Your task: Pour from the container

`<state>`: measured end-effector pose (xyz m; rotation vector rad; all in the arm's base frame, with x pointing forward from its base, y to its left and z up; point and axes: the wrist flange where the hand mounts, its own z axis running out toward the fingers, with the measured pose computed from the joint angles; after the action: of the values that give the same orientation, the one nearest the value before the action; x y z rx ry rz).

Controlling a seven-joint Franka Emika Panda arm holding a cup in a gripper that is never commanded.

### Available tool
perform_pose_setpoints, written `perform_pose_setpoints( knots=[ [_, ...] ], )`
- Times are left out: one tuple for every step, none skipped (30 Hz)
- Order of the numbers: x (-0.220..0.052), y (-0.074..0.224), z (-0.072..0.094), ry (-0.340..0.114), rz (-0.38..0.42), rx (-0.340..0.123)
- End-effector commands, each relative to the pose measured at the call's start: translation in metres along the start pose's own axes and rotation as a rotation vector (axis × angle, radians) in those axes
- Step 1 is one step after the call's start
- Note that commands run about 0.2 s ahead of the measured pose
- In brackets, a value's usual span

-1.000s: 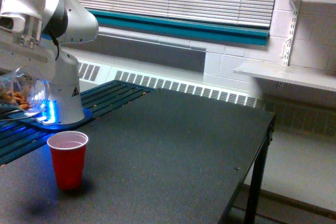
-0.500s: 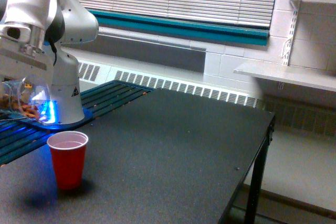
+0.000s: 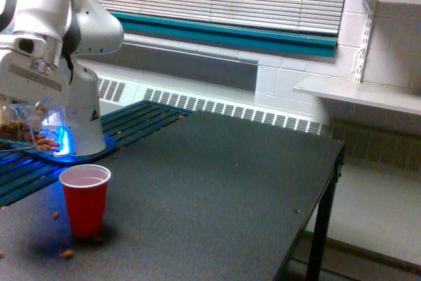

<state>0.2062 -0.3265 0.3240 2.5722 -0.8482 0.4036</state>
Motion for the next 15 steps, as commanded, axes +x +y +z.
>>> perform_pose_setpoints(
  knots=[
    [0.0077, -0.0041, -0.0067, 0.023, -0.006, -0.017],
    [0.0082, -0.005, -0.007, 0.024, -0.009, -0.019],
    [0.0079, -0.0059, -0.007, 0.024, -0.013, -0.021],
    [0.0077, -0.0066, -0.0071, 0.023, -0.017, -0.022],
    [0.008, -0.0071, -0.0074, 0.024, -0.022, -0.025],
    [0.0082, -0.008, -0.0078, 0.025, -0.027, -0.027],
    [0.0083, -0.0086, -0.008, 0.025, -0.032, -0.028],
    [0.0083, -0.0089, -0.0082, 0.026, -0.038, -0.031],
    [0.0081, -0.0091, -0.0083, 0.025, -0.043, -0.033],
    [0.0081, -0.0092, -0.0086, 0.026, -0.047, -0.037],
    [0.0081, -0.0091, -0.0089, 0.027, -0.052, -0.04],
    [0.0077, -0.0094, -0.0089, 0.027, -0.057, -0.043],
    [0.007, -0.01, -0.0086, 0.025, -0.062, -0.044],
    [0.0063, -0.0102, -0.0085, 0.024, -0.067, -0.046],
    [0.0055, -0.0102, -0.0084, 0.023, -0.071, -0.049]
  ],
)
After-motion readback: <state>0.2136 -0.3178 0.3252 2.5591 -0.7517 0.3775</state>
